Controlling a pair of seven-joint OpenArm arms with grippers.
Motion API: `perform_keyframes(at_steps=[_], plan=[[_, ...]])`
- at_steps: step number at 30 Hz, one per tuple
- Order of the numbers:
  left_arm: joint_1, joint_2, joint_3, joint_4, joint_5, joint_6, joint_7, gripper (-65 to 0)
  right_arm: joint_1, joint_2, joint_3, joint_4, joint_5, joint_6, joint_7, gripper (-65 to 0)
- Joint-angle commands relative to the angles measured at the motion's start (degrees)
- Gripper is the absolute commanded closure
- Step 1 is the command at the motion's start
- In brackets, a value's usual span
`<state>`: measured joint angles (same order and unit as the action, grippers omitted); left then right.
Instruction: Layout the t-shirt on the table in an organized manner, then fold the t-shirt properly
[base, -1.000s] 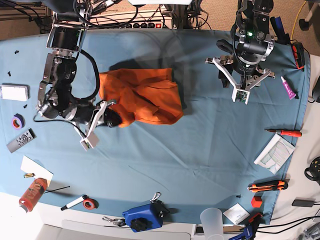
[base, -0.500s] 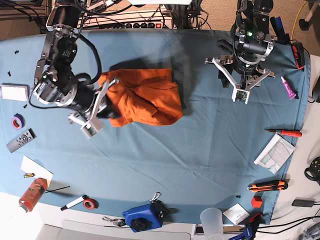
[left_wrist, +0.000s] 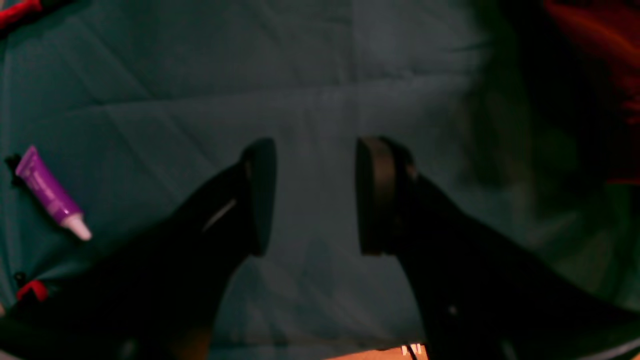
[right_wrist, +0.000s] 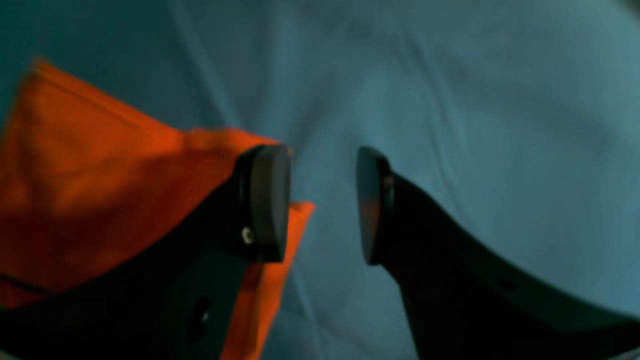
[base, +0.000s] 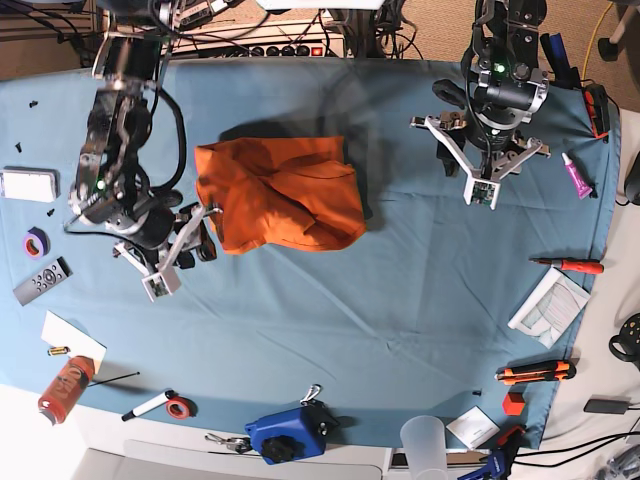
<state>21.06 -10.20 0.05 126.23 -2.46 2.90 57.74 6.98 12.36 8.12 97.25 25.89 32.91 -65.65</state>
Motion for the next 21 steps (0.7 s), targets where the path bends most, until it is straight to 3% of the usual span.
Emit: perform_keyframes(at_steps=[1,9,12,14,16,21], plan=[[-0.1,-0.1,-0.1,1.1,0.2,0.0,-1.3,-24.4,2.0,0.5,-0.1,-1.0,0.6,0.2,1.3,-22.7],[-0.1,-0.1,-0.1,1.1,0.2,0.0,-1.3,-24.5,4.7,0.5,-10.7,-7.0,1.0,0.2,0.2,-22.7],[-0.1,-0.1,-0.1,1.1,0.2,0.0,-1.2,-24.4,4.8,0.5,-14.4,-7.0,1.0,-2.1,-2.0,-22.3],[-0.1,-0.1,-0.1,1.1,0.3,0.0,-1.2,-24.4,4.8,0.5,-15.5,-6.9,1.0,-2.8,-4.6,-15.0],[-0.1,-0.1,-0.1,1.1,0.3,0.0,-1.2,-24.4,4.8,0.5,-15.6,-6.9,1.0,-2.7,-6.7,-0.4],[-0.1,-0.1,-0.1,1.1,0.2,0.0,-1.2,-24.4,4.7,0.5,-15.5,-3.0,1.0,-1.6,-6.5,0.0]])
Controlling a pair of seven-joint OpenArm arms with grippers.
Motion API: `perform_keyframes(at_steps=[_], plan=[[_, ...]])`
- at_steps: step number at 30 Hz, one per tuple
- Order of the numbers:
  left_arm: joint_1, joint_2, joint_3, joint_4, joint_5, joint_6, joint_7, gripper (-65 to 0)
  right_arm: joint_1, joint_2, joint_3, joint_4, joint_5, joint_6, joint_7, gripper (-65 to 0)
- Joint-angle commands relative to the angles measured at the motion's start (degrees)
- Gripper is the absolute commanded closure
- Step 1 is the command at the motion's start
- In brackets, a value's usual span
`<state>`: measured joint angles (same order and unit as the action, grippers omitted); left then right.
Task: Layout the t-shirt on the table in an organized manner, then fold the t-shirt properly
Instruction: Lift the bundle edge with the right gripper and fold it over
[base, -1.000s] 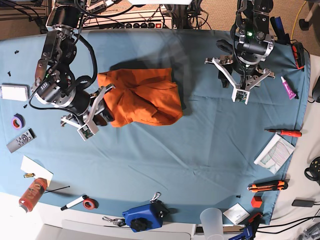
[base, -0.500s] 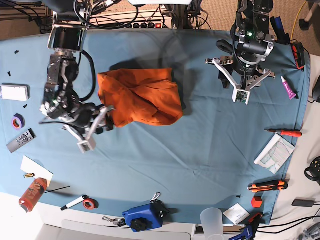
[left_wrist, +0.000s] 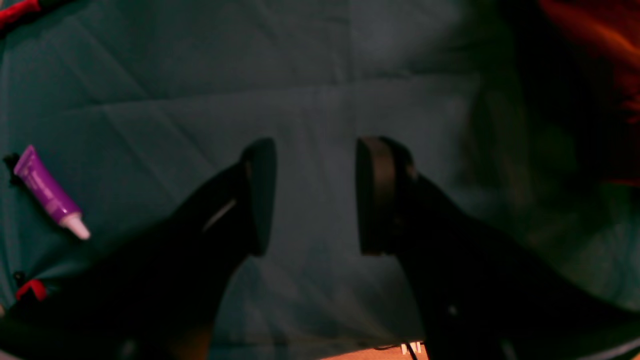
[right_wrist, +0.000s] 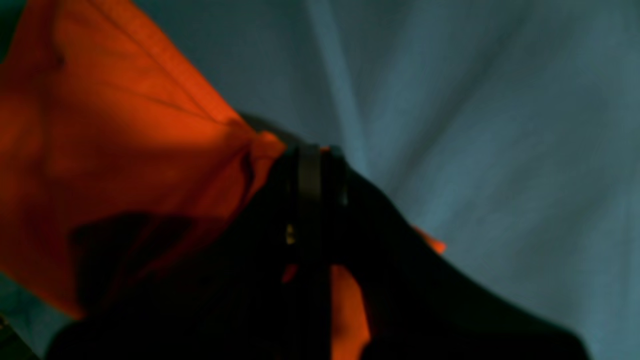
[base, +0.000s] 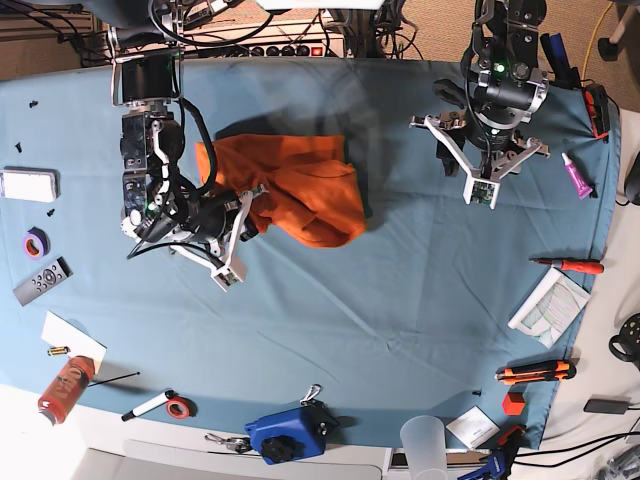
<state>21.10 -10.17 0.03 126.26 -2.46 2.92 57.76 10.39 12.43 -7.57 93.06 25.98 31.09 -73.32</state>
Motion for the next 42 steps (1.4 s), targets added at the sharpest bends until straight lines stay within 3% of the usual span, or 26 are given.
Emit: perform_keyframes(at_steps=[1,8,12,18,25,32,39,40,42], plan=[[-0.2,-0.1,0.0,1.1,0.2,0.0,-1.2,-24.4,1.3,0.5,0.2,2.7,0.9,0.2,1.4,0.0],[-0.2,-0.1,0.0,1.1,0.2,0.0,-1.2,-24.4,1.1,0.4,0.1,13.0,1.1,0.1,2.3,0.0],[-0.2,-0.1,0.0,1.1,0.2,0.0,-1.3,-24.4,-1.0,0.4,0.0,16.2,7.3,0.3,-1.9,0.0],[-0.2,-0.1,0.0,1.1,0.3,0.0,-1.3,-24.4,-8.6,0.4,0.0,24.0,13.5,3.7,-2.8,0.0],[-0.2,-0.1,0.0,1.1,0.2,0.0,-1.3,-24.4,-14.0,0.4,-0.4,29.0,14.8,4.1,-2.5,0.0],[-0.2,-0.1,0.0,1.1,0.3,0.0,-1.9,-24.4,-14.4,0.4,-11.7,29.0,14.4,6.6,-2.6,0.0],[-0.2,-0.1,-0.1,1.1,0.3,0.0,-1.9,-24.4,-14.4,0.5,-20.6,29.0,8.5,6.6,-3.8,0.0],[-0.2,-0.1,-0.1,1.1,0.3,0.0,-1.9,-24.4,-14.4,0.7,-20.9,29.0,8.7,6.6,-3.8,-1.3],[-0.2,-0.1,-0.1,1.1,0.3,0.0,-1.9,-24.4,-14.4,0.6,-20.9,29.0,8.7,6.6,-3.5,-11.3]])
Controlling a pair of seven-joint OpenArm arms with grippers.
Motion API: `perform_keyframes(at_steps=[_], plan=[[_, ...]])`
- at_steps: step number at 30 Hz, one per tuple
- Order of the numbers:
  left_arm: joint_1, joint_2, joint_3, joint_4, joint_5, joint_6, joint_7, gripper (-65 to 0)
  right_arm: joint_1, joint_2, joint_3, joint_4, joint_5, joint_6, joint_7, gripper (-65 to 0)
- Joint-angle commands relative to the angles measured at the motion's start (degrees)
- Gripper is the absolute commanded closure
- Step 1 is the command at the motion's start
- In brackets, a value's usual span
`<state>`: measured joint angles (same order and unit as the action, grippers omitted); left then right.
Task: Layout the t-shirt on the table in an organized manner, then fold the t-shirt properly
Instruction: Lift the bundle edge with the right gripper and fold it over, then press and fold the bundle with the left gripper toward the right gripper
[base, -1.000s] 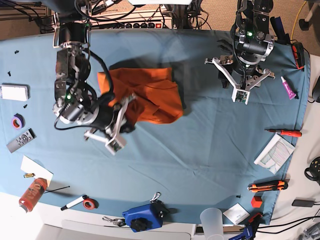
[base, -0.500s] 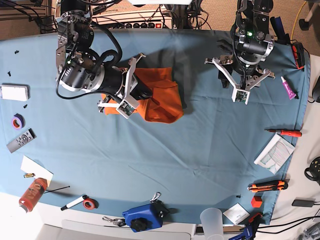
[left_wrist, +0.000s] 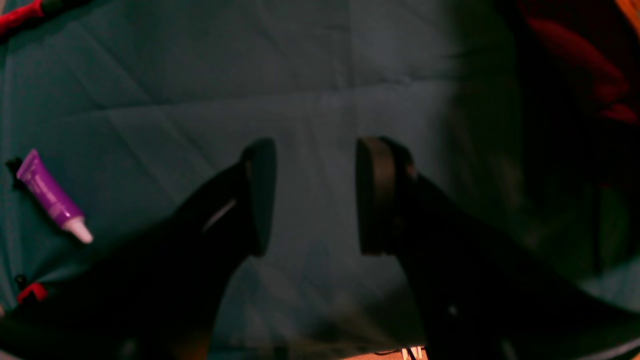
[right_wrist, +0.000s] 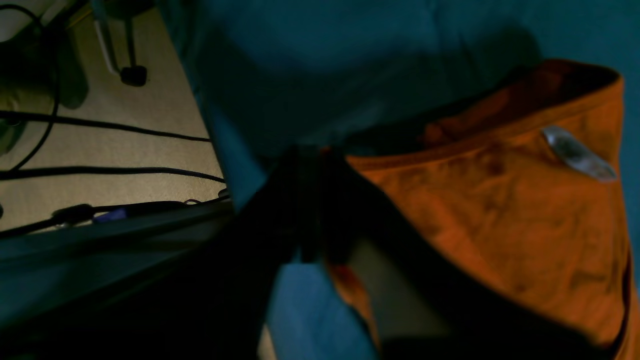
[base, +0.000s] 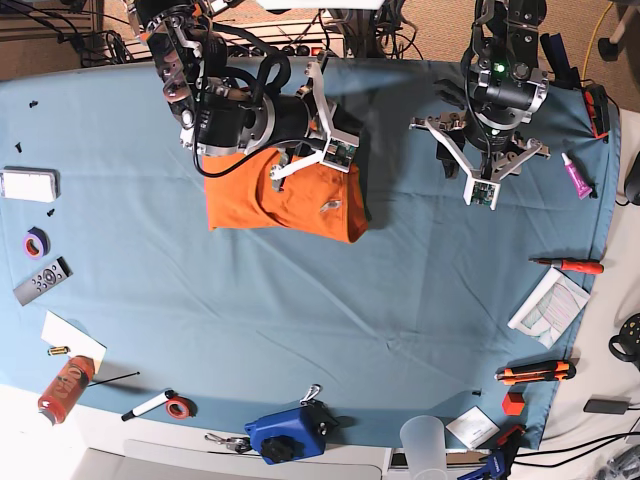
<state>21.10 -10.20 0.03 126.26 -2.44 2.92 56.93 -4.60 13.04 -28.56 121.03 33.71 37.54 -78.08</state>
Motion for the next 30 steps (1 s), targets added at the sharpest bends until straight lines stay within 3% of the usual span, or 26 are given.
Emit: perform_keyframes(at_steps=[1,2,7,11,13,17,21,26,30], plan=[[-0.2,-0.1,-0.1,1.1,0.3,0.0,-1.0,-24.4,0.6,0.0,0.1,1.0,1.1,0.2,1.6,-15.5],[-0.2,-0.1,-0.1,1.1,0.3,0.0,-1.0,-24.4,0.6,0.0,0.1,1.0,2.0,0.2,1.8,-18.0],[-0.2,-0.1,-0.1,1.1,0.2,0.0,-1.1,-24.4,1.3,0.0,0.2,5.5,10.2,-0.6,1.0,-18.4],[-0.2,-0.1,0.0,1.1,-0.7,0.0,-1.3,-24.4,1.6,0.0,3.4,10.6,2.5,-0.9,4.7,-18.2],[-0.2,-0.1,0.0,1.1,-2.7,-0.3,-1.5,-24.4,1.6,0.0,7.2,10.0,-1.2,-3.5,6.3,-16.1],[-0.2,-0.1,0.7,1.1,-8.1,-6.5,-3.9,-24.4,1.6,0.0,15.5,4.7,-1.2,-4.0,6.5,-7.5],[-1.2,-0.1,5.4,1.1,-11.3,-15.0,-8.6,-24.4,1.6,0.0,21.8,-4.0,-1.2,-4.0,6.9,-5.9],[-7.4,0.0,13.5,-2.5,-10.8,-15.0,-9.0,-24.4,1.6,0.0,25.8,-14.7,4.3,-2.0,8.6,-5.8],[-12.0,1.8,18.5,-7.6,-9.1,-14.8,-8.7,-24.4,1.9,0.0,25.1,-22.1,4.8,-1.0,9.3,-5.8]])
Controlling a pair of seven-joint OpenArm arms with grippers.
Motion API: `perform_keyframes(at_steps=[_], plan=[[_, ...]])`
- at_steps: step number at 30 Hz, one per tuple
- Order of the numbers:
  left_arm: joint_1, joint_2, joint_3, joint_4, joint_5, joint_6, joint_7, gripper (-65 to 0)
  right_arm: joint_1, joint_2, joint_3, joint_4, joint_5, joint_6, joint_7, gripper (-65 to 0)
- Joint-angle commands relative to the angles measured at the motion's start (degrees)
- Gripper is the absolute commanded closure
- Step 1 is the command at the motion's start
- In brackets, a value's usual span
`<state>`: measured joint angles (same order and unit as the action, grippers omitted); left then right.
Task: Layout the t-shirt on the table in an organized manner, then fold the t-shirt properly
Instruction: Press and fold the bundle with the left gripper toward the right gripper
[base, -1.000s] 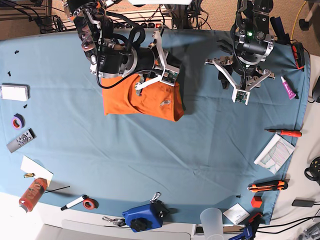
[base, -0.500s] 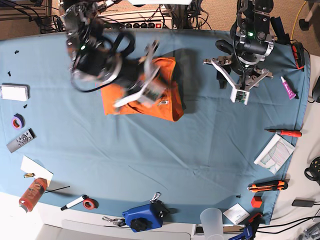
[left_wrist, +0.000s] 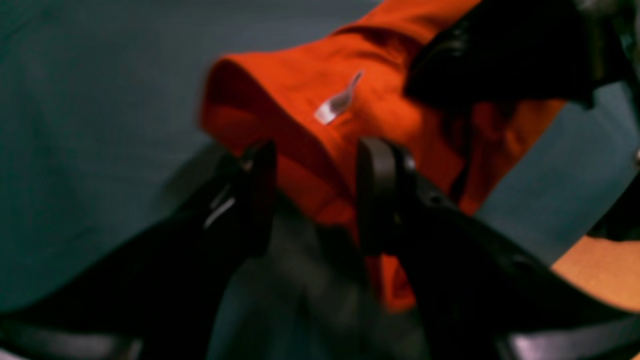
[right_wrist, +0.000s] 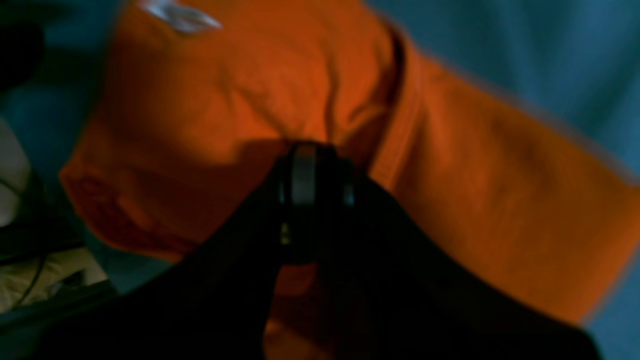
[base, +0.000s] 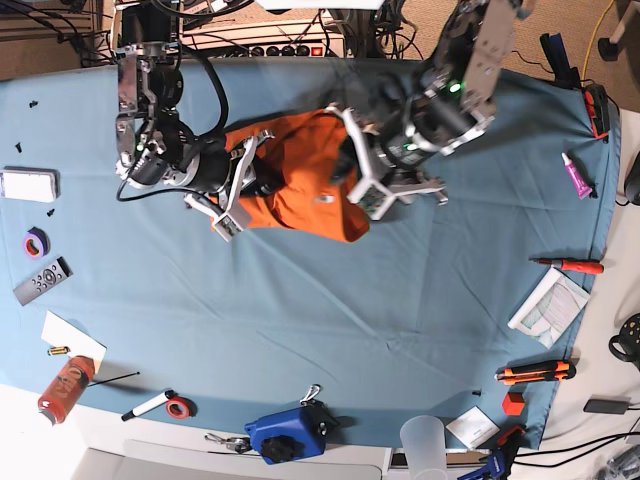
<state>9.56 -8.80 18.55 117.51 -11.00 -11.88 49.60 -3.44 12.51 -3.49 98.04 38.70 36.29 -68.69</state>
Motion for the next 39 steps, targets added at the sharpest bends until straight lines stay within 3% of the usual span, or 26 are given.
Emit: perform_keyframes(at_steps=[1,8,12,15,17,20,25,30,33,35,38,39], plan=[[-1.1,1.1,0.9,0.2,-0.6,0.0,-1.1,-24.4,0.8,0.4,0.1,-0.6,-0.2,0.2,0.0,-5.8],[-1.7,4.3,5.3,-2.9,2.3,-0.2,-1.7,-24.4,2.1,0.3,0.2,-2.0,0.5,0.1,-0.2,-5.8],[-3.0,4.3,5.3,-12.2,4.5,0.3,-2.0,-24.4,4.9,0.3,0.2,-1.4,4.2,0.1,-2.3,-5.8],[-5.2,4.3,5.3,-19.6,7.1,5.2,-1.1,-24.4,6.3,0.3,0.2,0.6,4.1,0.2,-2.6,-5.8],[-6.5,4.3,5.3,-20.5,8.5,8.7,2.3,-24.4,6.7,0.4,0.2,2.6,4.1,0.2,-2.5,-5.8],[-7.9,4.3,5.3,-17.4,7.1,9.7,7.2,-24.4,6.8,0.3,1.5,6.0,3.9,0.2,-2.5,-5.8],[-7.3,4.7,5.3,-6.2,4.6,9.8,9.6,-24.5,6.8,0.4,8.3,8.9,3.8,0.2,-1.8,-5.8],[-4.2,8.1,5.3,-1.0,13.3,15.7,6.9,-24.5,6.7,0.4,16.8,8.8,0.6,0.1,-2.7,-5.8],[-3.5,9.3,5.3,-1.0,18.9,16.9,7.0,-24.8,6.7,0.4,20.4,8.8,0.3,0.2,-4.6,-5.8],[-3.5,9.3,5.3,-1.0,20.2,17.6,7.0,-30.6,6.6,0.5,22.0,8.8,0.3,0.2,-5.2,-5.8],[-2.6,9.6,5.3,-1.2,19.2,22.6,4.5,-42.0,6.3,0.7,23.2,8.8,-1.1,0.2,-5.4,-5.8],[-1.9,9.9,5.3,-1.6,17.9,25.8,2.6,-44.3,6.3,0.7,23.2,8.8,-2.1,0.2,-5.4,-5.8]])
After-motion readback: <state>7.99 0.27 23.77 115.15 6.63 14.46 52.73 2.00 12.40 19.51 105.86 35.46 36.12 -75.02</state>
